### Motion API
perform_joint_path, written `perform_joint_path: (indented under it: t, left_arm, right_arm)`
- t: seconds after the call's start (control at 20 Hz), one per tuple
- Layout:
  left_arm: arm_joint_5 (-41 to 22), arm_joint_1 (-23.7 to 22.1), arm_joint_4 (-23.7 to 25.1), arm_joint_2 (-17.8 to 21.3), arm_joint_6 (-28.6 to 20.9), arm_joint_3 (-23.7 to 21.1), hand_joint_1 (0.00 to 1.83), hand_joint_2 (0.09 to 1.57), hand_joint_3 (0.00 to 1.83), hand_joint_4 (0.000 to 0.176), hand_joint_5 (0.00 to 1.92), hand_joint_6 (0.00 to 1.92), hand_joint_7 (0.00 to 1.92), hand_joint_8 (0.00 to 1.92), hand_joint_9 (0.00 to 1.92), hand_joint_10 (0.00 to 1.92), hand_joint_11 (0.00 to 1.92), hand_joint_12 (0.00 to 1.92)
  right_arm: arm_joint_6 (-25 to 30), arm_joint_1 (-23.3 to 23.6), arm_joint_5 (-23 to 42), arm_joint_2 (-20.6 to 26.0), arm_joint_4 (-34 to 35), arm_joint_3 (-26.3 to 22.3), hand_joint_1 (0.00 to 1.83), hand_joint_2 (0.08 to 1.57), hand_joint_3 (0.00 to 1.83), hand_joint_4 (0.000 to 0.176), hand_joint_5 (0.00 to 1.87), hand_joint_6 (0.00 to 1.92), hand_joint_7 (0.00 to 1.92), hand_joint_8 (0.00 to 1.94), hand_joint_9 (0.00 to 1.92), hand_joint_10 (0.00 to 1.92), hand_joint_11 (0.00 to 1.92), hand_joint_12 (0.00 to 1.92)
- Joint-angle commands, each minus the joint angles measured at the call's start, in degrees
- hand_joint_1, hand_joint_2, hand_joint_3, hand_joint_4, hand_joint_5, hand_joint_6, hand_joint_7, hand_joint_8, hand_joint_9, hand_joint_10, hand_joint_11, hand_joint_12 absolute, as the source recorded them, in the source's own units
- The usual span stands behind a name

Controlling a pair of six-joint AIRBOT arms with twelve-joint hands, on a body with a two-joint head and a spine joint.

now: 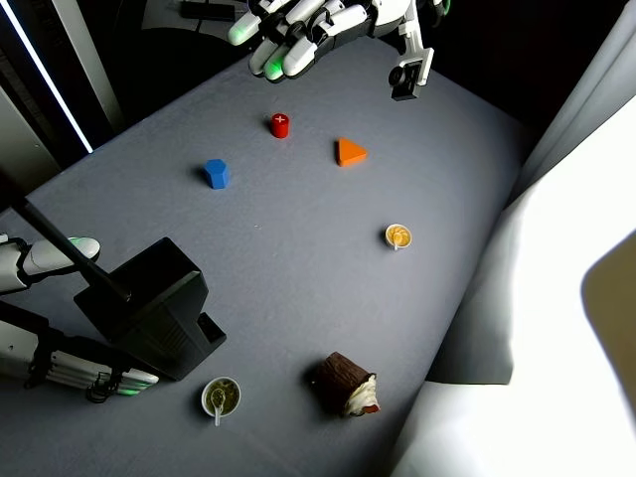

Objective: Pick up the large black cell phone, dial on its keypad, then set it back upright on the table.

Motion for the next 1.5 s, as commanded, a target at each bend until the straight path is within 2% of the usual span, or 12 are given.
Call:
perform_joint_path:
  t: [0.0,0.15,0.35,0.4,0.6,0.75,0.85,1.05,1.25,1.3,1.35,1.45]
  left_arm:
    - [-3.3,-1.1,-6.1,0.4,-0.3,-0.3,0.11,1.27,0.00,0.000,0.24,0.01,0.24,0.01,0.17,0.02,0.00,0.40]
    - [-3.1,-1.1,-6.0,0.3,-0.8,-0.4,0.12,1.27,0.00,0.000,0.28,0.01,0.27,0.00,0.21,0.01,0.00,0.48]
    - [-3.0,-1.1,-6.0,0.3,-0.7,-0.5,0.14,1.27,0.00,0.000,0.32,0.01,0.31,0.01,0.25,0.01,0.00,0.51]
    - [-3.0,-1.1,-6.1,0.3,-0.8,-0.5,0.12,1.27,0.00,0.000,0.32,0.00,0.30,0.00,0.25,0.01,0.00,0.50]
    - [-3.0,-1.1,-6.7,0.3,-0.7,-0.8,0.13,1.27,0.00,0.000,0.31,0.00,0.28,0.00,0.23,0.00,0.00,0.43]
    - [-2.9,-1.1,-6.7,0.3,-0.3,-0.8,0.12,1.27,0.00,0.000,0.30,0.00,0.28,0.00,0.23,0.00,0.00,0.45]
    - [-3.1,-1.1,-6.7,0.3,-0.3,-0.8,0.10,1.27,0.00,0.000,0.30,0.00,0.29,0.00,0.23,0.00,0.00,0.38]
    - [-3.2,-1.1,-6.5,0.3,-0.2,-0.8,0.08,1.28,0.00,0.000,0.29,0.00,0.28,0.00,0.22,0.00,0.00,0.42]
    - [-3.3,-1.1,-6.5,0.4,0.0,-0.8,0.08,1.28,0.00,0.000,0.30,0.00,0.27,0.00,0.23,0.00,0.00,0.46]
    - [-3.3,-1.1,-6.4,0.5,0.0,-0.8,0.08,1.28,0.00,0.000,0.30,0.00,0.28,0.00,0.23,0.00,0.00,0.46]
    - [-3.1,-1.1,-6.2,0.5,0.1,-0.8,0.08,1.29,0.00,0.000,0.30,0.00,0.28,0.00,0.24,0.00,0.00,0.46]
    - [-2.7,-1.1,-5.4,0.5,-0.1,-0.8,0.08,1.29,0.00,0.000,0.30,0.00,0.28,0.00,0.24,0.00,0.00,0.45]
  right_arm:
    - [0.4,0.2,5.6,0.0,-1.2,0.1,0.28,1.04,0.01,0.019,0.10,0.00,0.11,0.00,0.11,0.01,0.00,0.50]
    - [0.4,0.2,5.6,-0.2,-1.2,0.1,0.26,1.05,0.00,0.006,0.07,0.00,0.09,0.00,0.09,0.00,0.00,0.52]
    - [0.4,0.3,5.6,-0.2,-1.2,0.3,0.31,1.05,0.00,0.000,0.04,0.00,0.13,0.01,0.12,0.01,0.00,0.53]
    - [0.4,0.3,6.1,-0.2,-1.0,0.7,0.32,1.05,0.00,0.007,0.06,0.00,0.15,0.01,0.13,0.01,0.00,0.52]
    - [0.4,0.5,6.8,-0.2,0.1,1.6,0.26,1.09,0.01,0.000,0.06,0.00,0.14,0.00,0.15,0.01,0.00,0.51]
    - [0.4,1.1,7.1,-0.2,0.2,2.1,0.26,1.11,0.01,0.000,0.09,0.00,0.15,0.00,0.18,0.01,0.00,0.57]
    - [0.4,1.5,7.2,-0.2,0.2,2.6,0.26,1.10,0.00,0.000,0.07,0.00,0.12,0.00,0.16,0.00,0.00,0.54]
    - [0.4,2.2,7.7,-0.2,0.2,3.5,0.29,1.07,0.00,0.000,0.09,0.00,0.14,0.00,0.14,0.00,0.00,0.52]
    - [0.4,2.2,8.4,0.3,0.2,3.8,0.21,1.09,0.00,0.008,0.06,0.00,0.12,0.00,0.12,0.00,0.00,0.55]
    - [0.4,2.2,8.6,0.6,0.2,3.7,0.19,1.09,0.00,0.012,0.05,0.00,0.12,0.00,0.11,0.00,0.00,0.50]
    - [0.4,2.1,8.9,1.3,0.2,3.4,0.22,1.08,0.00,0.006,0.06,0.01,0.13,0.00,0.11,0.00,0.00,0.49]
    - [0.4,1.7,9.6,2.9,0.3,2.6,0.22,1.07,0.00,0.009,0.07,0.00,0.14,0.00,0.13,0.00,0.00,0.54]
